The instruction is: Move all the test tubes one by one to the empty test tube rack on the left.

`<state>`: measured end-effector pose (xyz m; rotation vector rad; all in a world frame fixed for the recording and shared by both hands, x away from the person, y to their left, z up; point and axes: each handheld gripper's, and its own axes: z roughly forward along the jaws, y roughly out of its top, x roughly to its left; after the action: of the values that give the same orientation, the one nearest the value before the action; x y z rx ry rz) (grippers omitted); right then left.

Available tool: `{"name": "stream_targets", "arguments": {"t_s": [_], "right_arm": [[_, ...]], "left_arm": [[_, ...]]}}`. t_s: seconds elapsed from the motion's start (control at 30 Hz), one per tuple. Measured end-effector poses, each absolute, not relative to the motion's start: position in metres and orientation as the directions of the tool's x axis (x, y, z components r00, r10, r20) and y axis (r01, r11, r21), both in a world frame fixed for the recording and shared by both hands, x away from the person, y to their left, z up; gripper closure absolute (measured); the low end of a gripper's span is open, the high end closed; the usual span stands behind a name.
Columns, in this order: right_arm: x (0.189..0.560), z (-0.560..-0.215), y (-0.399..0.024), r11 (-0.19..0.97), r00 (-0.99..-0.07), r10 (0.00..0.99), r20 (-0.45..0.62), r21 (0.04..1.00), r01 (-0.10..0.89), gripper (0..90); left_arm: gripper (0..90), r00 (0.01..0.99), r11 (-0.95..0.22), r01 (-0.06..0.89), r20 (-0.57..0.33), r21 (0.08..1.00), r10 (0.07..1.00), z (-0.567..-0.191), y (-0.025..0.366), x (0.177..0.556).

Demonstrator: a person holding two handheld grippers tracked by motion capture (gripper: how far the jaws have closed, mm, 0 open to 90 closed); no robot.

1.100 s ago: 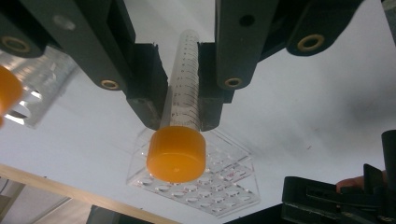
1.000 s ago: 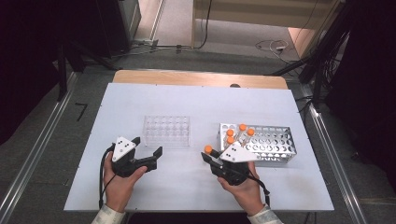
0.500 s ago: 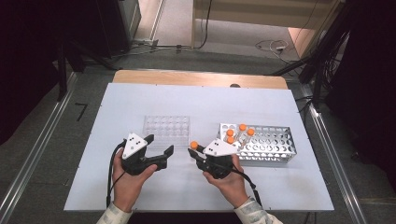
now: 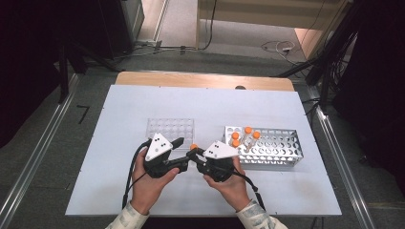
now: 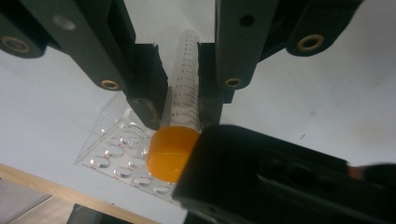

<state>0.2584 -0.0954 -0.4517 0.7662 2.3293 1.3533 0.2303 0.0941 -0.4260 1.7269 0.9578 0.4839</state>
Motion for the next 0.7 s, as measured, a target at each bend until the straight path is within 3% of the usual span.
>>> {"name": "stream_targets", "arguments": {"t_s": [0.57,0.7], "right_arm": [[0.2568,-0.4517,-0.0929,0.401,-0.802,0.597,-0.021,0.873,0.276,72.0],[0.2567,-0.4515,-0.0932,0.401,-0.801,0.599,-0.021,0.873,0.277,72.0]], "left_arm": [[68.3,0.621,-0.155,0.37,-0.12,0.916,0.774,-0.4311,0.0848,0.2347],[69.6,0.621,-0.159,0.368,-0.114,0.916,0.776,-0.4308,0.0847,0.2347]]}}
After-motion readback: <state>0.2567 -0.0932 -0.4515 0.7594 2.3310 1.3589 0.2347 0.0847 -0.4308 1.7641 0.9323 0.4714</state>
